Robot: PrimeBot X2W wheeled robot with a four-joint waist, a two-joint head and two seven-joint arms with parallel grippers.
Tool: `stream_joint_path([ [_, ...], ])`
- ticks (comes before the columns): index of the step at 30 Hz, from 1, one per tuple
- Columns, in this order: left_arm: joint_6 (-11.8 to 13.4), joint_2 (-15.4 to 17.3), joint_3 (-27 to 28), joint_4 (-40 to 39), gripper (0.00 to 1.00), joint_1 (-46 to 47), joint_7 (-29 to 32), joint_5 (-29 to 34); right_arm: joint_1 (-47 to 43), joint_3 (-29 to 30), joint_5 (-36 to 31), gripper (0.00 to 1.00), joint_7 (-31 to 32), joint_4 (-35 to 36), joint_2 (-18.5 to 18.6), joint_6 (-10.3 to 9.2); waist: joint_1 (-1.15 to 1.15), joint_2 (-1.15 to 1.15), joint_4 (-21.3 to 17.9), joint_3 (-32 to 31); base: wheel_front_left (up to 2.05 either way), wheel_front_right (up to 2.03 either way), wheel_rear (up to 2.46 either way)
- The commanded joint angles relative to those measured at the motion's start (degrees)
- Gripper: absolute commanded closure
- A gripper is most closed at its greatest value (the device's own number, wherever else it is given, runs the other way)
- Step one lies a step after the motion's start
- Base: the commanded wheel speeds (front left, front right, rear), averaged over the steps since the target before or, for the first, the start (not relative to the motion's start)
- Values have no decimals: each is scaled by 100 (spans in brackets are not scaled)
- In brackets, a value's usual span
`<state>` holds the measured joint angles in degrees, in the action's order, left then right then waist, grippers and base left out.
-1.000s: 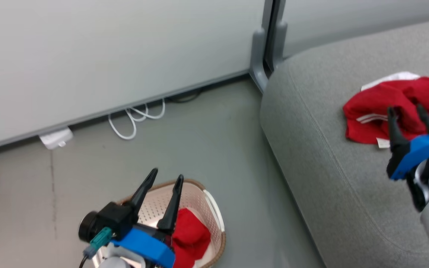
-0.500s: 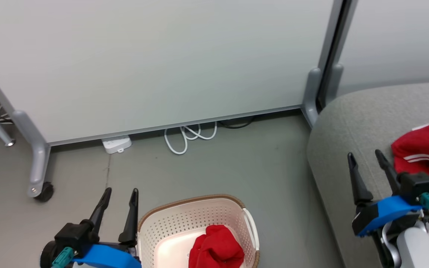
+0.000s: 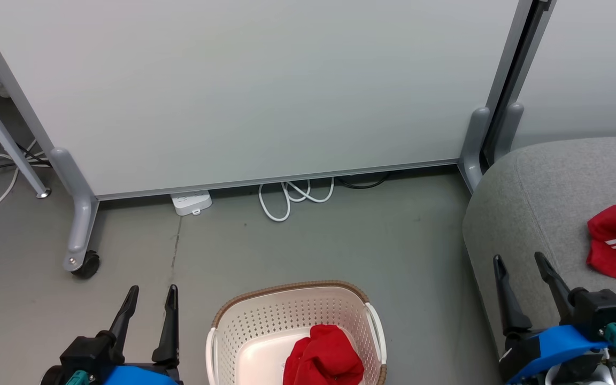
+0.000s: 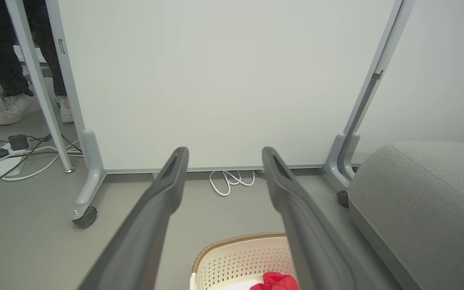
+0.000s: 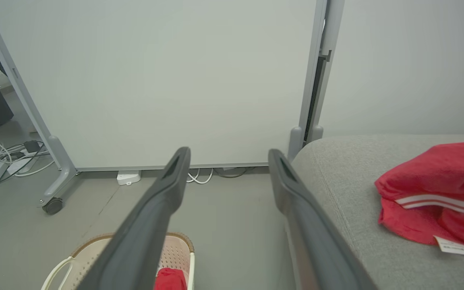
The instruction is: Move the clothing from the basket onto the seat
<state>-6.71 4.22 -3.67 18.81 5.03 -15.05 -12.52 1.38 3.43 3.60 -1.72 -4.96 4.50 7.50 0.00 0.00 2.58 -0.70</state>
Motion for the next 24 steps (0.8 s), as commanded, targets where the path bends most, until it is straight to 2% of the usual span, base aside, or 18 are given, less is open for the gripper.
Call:
stream_joint_path([
  [1,-20,-10,62,-7,0,-68,-20,25,-137,17,-47,0,53,125,-45,-2,0,0,-24,11,0,0,0],
  [17,-52,-92,98,-19,0,-126,-20,77,-267,67,-56,0,204,393,-158,-2,0,0,-111,76,0,0,0],
  [24,-72,-105,-12,-39,0,160,-20,110,97,-77,-45,0,182,498,-162,-2,0,0,-260,559,0,0,0],
])
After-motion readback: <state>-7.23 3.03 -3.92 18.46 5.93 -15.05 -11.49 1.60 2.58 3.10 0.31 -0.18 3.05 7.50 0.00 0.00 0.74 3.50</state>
